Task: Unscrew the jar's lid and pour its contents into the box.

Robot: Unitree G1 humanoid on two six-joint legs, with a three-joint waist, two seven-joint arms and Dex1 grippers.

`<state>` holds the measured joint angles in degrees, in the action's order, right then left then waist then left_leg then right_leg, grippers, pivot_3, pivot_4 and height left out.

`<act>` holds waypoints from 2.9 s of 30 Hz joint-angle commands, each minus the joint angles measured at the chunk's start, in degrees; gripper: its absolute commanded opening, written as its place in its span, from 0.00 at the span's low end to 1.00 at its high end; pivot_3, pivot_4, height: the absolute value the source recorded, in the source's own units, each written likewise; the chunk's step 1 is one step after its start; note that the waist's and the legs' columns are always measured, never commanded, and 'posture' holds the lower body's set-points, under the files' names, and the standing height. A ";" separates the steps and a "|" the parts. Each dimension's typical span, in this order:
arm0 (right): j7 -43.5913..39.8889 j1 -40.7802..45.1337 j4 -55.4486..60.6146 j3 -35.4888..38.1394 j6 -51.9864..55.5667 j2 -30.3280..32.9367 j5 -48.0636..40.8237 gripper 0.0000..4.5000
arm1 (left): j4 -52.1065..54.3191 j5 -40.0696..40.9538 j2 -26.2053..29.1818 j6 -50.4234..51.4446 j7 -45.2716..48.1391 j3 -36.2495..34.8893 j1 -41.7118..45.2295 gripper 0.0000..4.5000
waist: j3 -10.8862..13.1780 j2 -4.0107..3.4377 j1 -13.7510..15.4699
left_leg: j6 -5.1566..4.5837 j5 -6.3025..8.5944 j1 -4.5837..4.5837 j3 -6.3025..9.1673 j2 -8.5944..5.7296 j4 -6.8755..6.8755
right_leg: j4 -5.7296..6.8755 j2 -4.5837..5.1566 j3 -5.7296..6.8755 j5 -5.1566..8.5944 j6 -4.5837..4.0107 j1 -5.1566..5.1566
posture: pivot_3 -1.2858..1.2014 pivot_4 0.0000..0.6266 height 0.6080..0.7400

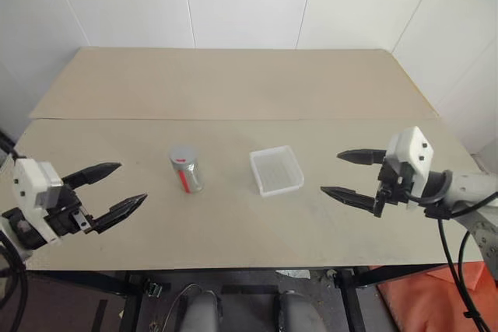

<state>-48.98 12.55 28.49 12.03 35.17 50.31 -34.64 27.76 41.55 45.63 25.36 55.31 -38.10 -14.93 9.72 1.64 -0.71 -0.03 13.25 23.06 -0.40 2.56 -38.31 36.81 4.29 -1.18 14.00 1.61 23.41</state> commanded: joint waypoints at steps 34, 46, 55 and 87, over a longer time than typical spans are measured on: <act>-2.87 11.01 -4.11 -1.73 -0.93 1.56 2.82 1.00 | 2.57 -18.22 -25.85 0.71 -38.58 28.27 13.25 0.99 | 0.00 0.01 0.22 | 0.00 0.00 -0.09 0.06 -0.12 0.01 | -0.02 0.05 -0.01 -0.01 -0.02 -0.17 | 0.52 0.24 1.00; -2.69 11.96 -3.62 -2.00 -1.83 0.49 1.66 1.00 | -6.18 -30.34 -30.74 -9.08 -43.61 34.59 18.19 0.99 | 0.00 0.01 0.55 | -0.01 0.00 -0.08 0.08 -0.17 0.01 | -0.05 0.06 -0.01 -0.01 -0.01 -0.19 | 0.52 0.24 1.00; -2.77 11.81 -3.47 -1.27 -1.77 0.94 1.48 1.00 | -9.87 -33.59 -34.91 -11.96 -46.54 35.43 20.05 0.85 | 0.00 0.01 0.81 | -0.01 0.00 -0.06 0.09 -0.17 0.00 | -0.05 0.08 0.00 -0.03 0.00 -0.18 | 0.52 0.24 1.00; 5.86 37.94 -7.66 -14.69 14.46 -17.39 -5.66 1.00 | -26.64 -4.58 -10.42 4.53 9.41 34.79 55.43 0.44 | 0.08 0.00 0.08 | 0.03 -0.04 0.22 0.21 -0.18 -0.01 | 0.10 0.04 0.13 -0.03 0.01 0.15 | 0.52 0.24 1.00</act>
<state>-44.55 48.64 20.64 -2.90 47.36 32.94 -39.22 2.43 38.06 35.48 32.54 62.05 -4.20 38.50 9.80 1.64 -0.63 0.00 13.21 23.28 -0.19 2.39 -38.32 36.91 4.33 -1.05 13.97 1.62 23.55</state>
